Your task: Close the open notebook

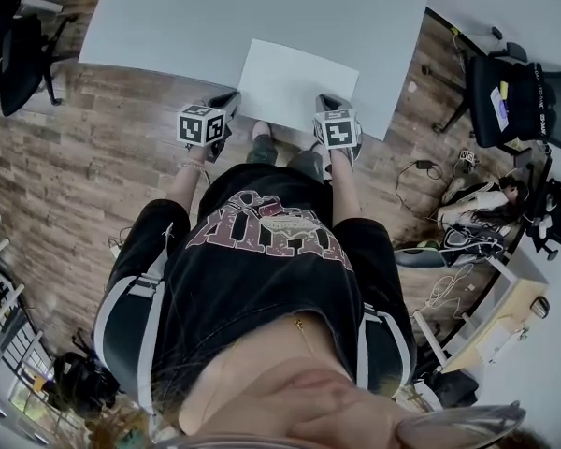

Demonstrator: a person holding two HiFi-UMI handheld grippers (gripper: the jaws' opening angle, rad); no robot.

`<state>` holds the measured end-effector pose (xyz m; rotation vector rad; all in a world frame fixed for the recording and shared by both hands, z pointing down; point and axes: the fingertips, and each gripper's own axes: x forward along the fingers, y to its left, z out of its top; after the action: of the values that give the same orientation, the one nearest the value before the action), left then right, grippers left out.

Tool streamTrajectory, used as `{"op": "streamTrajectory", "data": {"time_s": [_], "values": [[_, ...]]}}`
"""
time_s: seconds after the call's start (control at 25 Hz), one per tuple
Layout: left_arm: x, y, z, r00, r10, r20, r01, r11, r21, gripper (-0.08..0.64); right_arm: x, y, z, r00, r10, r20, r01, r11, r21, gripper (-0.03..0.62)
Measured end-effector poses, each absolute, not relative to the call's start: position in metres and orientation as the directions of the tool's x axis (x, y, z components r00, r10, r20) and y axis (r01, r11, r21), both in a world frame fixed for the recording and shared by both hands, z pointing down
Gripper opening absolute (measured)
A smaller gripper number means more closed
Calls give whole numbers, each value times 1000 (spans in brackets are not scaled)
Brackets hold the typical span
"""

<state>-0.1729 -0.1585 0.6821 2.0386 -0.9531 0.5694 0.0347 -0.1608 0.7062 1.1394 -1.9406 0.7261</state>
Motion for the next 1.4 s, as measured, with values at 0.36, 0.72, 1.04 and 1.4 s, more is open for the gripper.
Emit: {"op": "streamTrajectory", "data": {"time_s": [0.36, 0.72, 1.04, 1.4], "values": [[-177, -156, 697, 655, -358, 665, -753, -371, 543, 166, 36, -162, 705, -322, -463, 826, -894, 437, -103, 20], [-167, -158, 707, 723, -272, 636, -685, -407, 605, 210, 36, -161, 705, -334, -451, 827, -892, 436, -122, 20], [-159, -157, 714, 774, -233, 589, -631, -354, 690, 207, 35, -161, 706, -341, -448, 826, -891, 433, -133, 20], [-162, -158, 706, 805, -221, 550, -593, -287, 752, 128, 40, -162, 708, -346, -454, 821, -896, 420, -146, 20]]}}
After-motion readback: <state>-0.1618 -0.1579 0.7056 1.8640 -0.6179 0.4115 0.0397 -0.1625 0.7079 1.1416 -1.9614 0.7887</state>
